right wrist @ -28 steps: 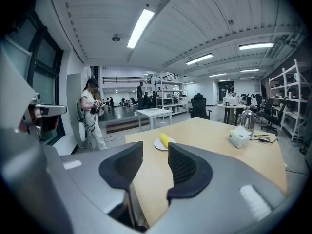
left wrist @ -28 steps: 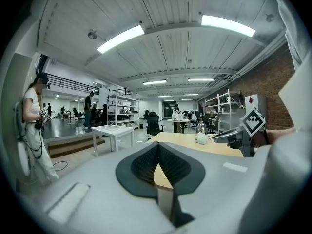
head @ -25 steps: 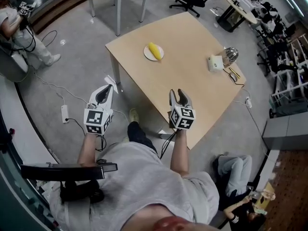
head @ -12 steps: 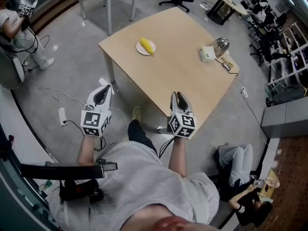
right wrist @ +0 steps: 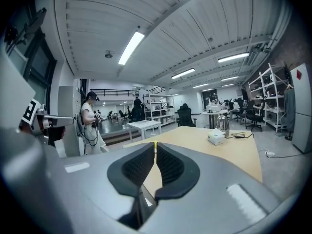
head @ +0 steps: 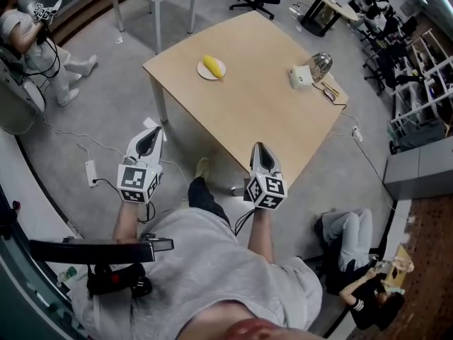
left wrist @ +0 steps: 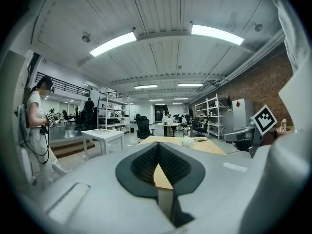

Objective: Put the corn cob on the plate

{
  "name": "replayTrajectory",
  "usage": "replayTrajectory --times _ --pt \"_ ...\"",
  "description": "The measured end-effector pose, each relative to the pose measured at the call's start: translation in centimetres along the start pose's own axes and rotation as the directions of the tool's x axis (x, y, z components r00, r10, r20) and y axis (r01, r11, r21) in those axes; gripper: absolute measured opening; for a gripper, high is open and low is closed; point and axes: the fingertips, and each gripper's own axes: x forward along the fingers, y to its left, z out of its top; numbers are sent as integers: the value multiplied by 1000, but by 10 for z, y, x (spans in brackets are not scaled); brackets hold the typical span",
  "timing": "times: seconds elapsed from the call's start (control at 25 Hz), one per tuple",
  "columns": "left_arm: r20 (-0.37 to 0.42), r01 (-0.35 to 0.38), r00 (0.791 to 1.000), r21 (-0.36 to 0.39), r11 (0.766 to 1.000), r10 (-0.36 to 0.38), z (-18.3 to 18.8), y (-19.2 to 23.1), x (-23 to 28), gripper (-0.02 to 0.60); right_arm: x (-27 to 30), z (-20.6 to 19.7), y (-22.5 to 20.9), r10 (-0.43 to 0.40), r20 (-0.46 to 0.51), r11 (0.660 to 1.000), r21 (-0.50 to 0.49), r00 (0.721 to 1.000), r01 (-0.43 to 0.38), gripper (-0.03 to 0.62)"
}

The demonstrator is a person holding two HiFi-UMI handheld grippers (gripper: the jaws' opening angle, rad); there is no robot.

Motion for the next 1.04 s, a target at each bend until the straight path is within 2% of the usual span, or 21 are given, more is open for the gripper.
replayTrajectory --times 0.32,1.04 --pt "12 8 1000 5 1000 -8 4 -4 -7 18 -15 6 2 -12 22 1000 -26 1000 13 18" --pt "18 17 1000 6 1000 -17 3 -8 -13 18 -27 5 1 -18 38 1000 -8 999 18 6"
